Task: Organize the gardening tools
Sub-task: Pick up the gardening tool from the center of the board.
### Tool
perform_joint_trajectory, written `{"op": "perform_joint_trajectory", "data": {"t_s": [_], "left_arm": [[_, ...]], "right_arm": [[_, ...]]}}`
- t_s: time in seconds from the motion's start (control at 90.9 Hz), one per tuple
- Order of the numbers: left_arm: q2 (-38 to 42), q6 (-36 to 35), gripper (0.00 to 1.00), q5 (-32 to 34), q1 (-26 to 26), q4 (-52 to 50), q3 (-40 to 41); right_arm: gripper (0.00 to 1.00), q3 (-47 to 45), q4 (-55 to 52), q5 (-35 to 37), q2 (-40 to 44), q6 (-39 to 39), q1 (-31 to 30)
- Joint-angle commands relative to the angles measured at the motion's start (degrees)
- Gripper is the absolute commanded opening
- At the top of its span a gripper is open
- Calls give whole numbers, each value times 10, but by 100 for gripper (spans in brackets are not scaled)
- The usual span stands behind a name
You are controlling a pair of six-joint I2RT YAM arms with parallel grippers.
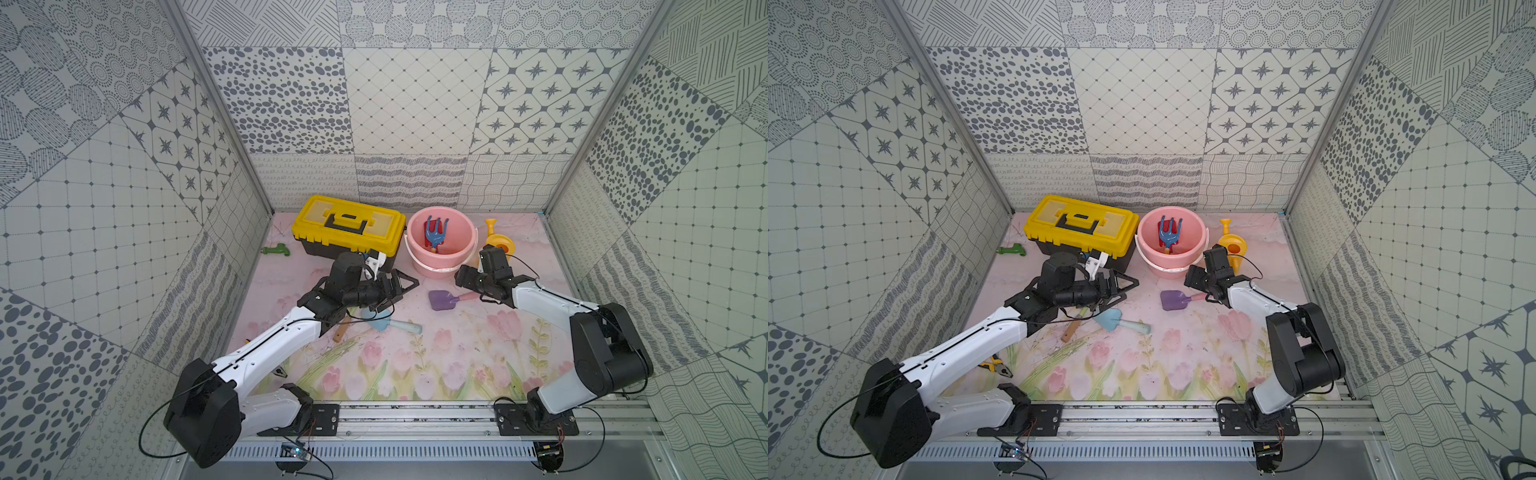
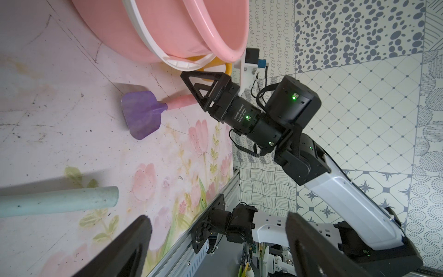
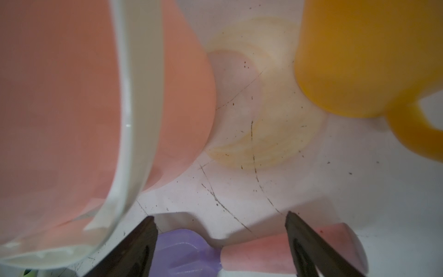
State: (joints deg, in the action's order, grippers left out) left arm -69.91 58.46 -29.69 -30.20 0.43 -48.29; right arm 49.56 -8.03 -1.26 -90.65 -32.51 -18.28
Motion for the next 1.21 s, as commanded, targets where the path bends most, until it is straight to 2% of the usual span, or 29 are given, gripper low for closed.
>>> {"op": "perform_joint_trajectory", "data": {"t_s": [0.0, 0.231, 0.484, 0.814, 1.035, 1.2], "left_arm": [[10, -7, 93, 7, -2, 14, 2], [11, -9, 93, 10, -2, 11, 2], [10, -11, 93, 13, -2, 10, 1], [10, -12, 93, 15, -2, 10, 1], [10, -12, 93, 14, -2, 11, 1], [9, -13, 93, 16, -2, 8, 1]], "right_arm": [[87, 20, 32, -12, -20, 9, 2], [85, 0, 21, -31, -23, -12, -1], [85, -91, 14, -38, 67, -35, -34], [84, -153, -45, -15, 164, -37, -106], [79, -165, -89, 43, 149, -23, -127], [61, -168, -91, 46, 142, -22, -139]]}}
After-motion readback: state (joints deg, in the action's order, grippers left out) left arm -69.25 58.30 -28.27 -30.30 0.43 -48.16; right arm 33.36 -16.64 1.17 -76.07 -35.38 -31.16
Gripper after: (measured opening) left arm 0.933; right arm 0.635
